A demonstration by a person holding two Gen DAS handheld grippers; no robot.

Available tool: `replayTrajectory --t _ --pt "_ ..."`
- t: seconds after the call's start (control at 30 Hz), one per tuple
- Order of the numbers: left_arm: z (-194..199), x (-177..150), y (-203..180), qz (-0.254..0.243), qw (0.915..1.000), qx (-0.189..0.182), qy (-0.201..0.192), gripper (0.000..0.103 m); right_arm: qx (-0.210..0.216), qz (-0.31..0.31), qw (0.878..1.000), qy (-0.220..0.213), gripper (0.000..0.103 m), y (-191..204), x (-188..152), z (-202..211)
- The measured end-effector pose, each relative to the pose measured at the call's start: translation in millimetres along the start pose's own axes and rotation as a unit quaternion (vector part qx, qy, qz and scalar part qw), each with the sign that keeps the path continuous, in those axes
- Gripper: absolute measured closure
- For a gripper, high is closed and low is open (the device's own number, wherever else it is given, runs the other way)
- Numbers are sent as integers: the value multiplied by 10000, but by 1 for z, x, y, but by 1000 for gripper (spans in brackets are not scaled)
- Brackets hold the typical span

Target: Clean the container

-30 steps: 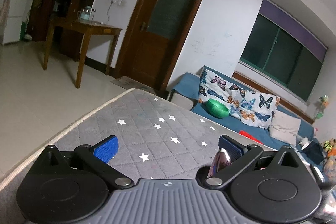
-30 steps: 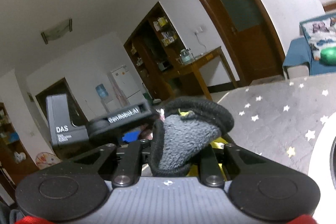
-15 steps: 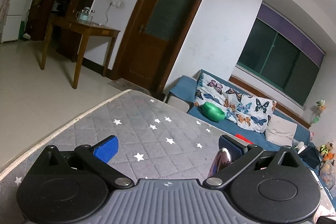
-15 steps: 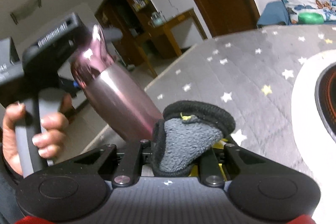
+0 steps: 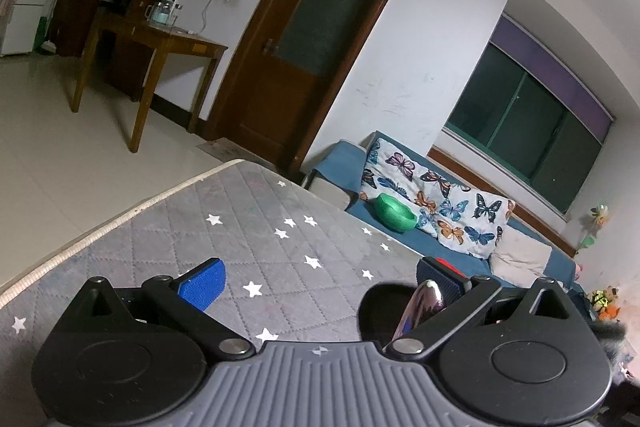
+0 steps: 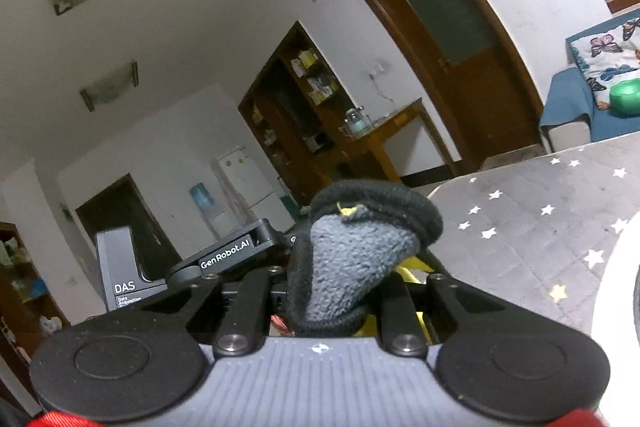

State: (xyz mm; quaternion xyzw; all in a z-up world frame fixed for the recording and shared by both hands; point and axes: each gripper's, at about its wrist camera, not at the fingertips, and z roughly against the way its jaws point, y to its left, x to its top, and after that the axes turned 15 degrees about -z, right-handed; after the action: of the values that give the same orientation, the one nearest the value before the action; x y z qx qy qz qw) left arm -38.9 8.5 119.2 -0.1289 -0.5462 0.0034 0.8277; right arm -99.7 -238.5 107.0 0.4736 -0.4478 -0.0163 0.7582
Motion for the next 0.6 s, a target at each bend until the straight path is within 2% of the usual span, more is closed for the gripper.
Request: replayTrajectory --t 0.33,0.43,0.6 --pt "-1 -3 1 53 10000 -32 41 0 -499 -791 9946 457 87 -58 -18 -28" --pt "-1 -3 -1 38 10000 -42 37 0 -799 -953 9899 687 87 -74 -24 -39" --pt "0 -4 0 39 10000 -65 31 0 -903 -1515 9798 948 87 -96 -34 -43"
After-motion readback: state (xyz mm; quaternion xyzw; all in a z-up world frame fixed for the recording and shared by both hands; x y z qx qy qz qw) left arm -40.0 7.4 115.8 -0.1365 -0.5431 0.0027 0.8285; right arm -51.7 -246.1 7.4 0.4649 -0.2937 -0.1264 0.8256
